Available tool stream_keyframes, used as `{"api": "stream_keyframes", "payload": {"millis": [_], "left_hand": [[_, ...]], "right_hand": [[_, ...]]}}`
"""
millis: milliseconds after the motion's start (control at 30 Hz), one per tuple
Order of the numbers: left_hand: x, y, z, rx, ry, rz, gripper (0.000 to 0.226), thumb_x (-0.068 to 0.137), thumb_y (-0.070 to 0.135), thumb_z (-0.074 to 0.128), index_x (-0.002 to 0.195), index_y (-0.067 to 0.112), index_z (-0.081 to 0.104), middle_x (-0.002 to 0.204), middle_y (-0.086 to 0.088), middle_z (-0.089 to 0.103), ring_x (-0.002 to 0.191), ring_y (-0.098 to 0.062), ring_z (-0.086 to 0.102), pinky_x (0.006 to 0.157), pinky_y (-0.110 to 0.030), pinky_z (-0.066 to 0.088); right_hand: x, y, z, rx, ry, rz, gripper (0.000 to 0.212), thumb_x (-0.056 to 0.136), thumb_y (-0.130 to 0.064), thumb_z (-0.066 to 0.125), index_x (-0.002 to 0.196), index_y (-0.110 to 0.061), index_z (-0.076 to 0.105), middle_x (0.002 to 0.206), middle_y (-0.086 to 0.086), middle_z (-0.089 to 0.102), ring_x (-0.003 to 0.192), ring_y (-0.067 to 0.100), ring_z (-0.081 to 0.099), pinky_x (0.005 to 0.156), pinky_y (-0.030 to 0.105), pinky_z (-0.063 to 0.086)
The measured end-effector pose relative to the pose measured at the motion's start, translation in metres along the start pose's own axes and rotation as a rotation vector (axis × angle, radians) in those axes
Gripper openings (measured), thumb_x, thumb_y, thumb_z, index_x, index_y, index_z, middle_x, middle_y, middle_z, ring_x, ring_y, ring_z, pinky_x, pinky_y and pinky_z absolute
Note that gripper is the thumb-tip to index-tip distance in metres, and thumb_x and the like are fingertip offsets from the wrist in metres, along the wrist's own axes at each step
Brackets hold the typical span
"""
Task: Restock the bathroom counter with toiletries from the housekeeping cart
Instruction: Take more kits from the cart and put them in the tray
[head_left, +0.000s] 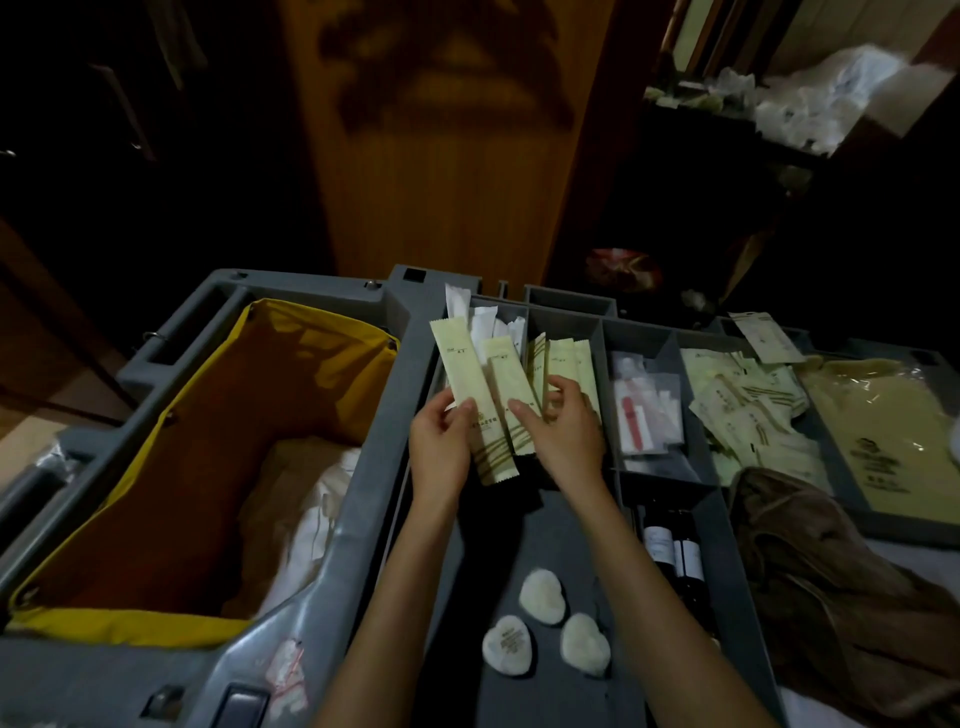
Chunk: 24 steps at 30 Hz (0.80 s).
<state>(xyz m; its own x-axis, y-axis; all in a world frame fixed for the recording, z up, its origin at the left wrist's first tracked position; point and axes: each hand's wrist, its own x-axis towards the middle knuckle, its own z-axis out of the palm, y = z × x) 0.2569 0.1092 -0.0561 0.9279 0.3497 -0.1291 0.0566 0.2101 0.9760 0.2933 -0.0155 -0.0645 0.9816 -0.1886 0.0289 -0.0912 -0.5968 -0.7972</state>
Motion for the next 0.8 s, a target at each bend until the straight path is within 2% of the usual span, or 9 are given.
{"api": "stream_keyframes", "payload": {"millis": [133,233,333,433,533,667,800], "left_hand": [[0.002,-0.002,-0.001,0.018,0.011,-0.001,0.020,0.097,0.005,0.050,0.109,0.010,0.065,0.085,0.004,0.072,0.074,-0.007,0.071,0.066,-0.023,0.056],[0.002,-0.001,-0.002,0.032,0.015,-0.013,0.019,0.097,0.004,0.049,0.107,0.010,0.065,0.082,0.005,0.071,0.072,-0.006,0.071,0.063,-0.020,0.055],[0.003,-0.002,-0.003,0.040,0.020,-0.015,0.020,0.097,0.005,0.050,0.110,0.007,0.065,0.084,0.004,0.071,0.072,-0.006,0.070,0.066,-0.024,0.057],[0.001,-0.002,0.000,0.027,0.013,-0.023,0.021,0.097,0.006,0.051,0.113,0.005,0.063,0.086,0.000,0.071,0.071,-0.005,0.070,0.064,-0.021,0.056],[-0.003,-0.004,0.004,-0.020,0.011,-0.057,0.023,0.095,0.009,0.056,0.118,0.004,0.060,0.089,-0.002,0.070,0.070,-0.003,0.069,0.060,-0.017,0.053],[-0.007,-0.007,0.011,-0.020,-0.006,-0.080,0.030,0.093,0.015,0.061,0.121,0.006,0.059,0.091,-0.002,0.070,0.077,-0.007,0.068,0.070,-0.023,0.056],[-0.021,-0.004,0.022,-0.032,-0.121,-0.110,0.025,0.093,0.009,0.059,0.118,0.006,0.058,0.095,-0.009,0.072,0.077,-0.008,0.069,0.068,-0.023,0.055]], "right_hand": [[0.010,-0.002,0.010,-0.102,-0.085,0.043,0.065,0.077,-0.057,0.069,0.129,-0.023,0.050,0.122,0.003,0.059,0.110,0.025,0.057,0.086,0.036,0.048],[0.009,-0.004,0.011,-0.097,-0.093,0.069,0.062,0.077,-0.058,0.068,0.127,-0.023,0.051,0.118,0.002,0.063,0.102,0.023,0.062,0.079,0.034,0.049],[0.006,-0.004,0.008,-0.042,-0.107,0.075,0.054,0.083,-0.050,0.067,0.126,-0.020,0.053,0.115,0.003,0.065,0.099,0.023,0.063,0.075,0.032,0.048],[0.005,-0.007,-0.003,0.046,-0.160,0.100,0.039,0.088,-0.036,0.067,0.116,-0.012,0.057,0.106,0.005,0.067,0.085,0.019,0.064,0.065,0.027,0.046],[-0.004,-0.009,-0.023,0.171,-0.220,0.139,0.021,0.092,-0.021,0.063,0.105,-0.005,0.059,0.082,0.003,0.068,0.060,0.012,0.061,0.051,0.021,0.045],[-0.027,-0.010,-0.050,0.467,-0.238,0.158,0.010,0.097,-0.011,0.055,0.106,-0.008,0.057,0.077,0.001,0.068,0.053,0.007,0.061,0.053,0.023,0.049],[-0.054,-0.003,-0.061,0.662,-0.182,0.258,0.012,0.099,-0.013,0.051,0.099,-0.012,0.063,0.071,-0.001,0.071,0.056,0.008,0.064,0.055,0.020,0.053]]}}
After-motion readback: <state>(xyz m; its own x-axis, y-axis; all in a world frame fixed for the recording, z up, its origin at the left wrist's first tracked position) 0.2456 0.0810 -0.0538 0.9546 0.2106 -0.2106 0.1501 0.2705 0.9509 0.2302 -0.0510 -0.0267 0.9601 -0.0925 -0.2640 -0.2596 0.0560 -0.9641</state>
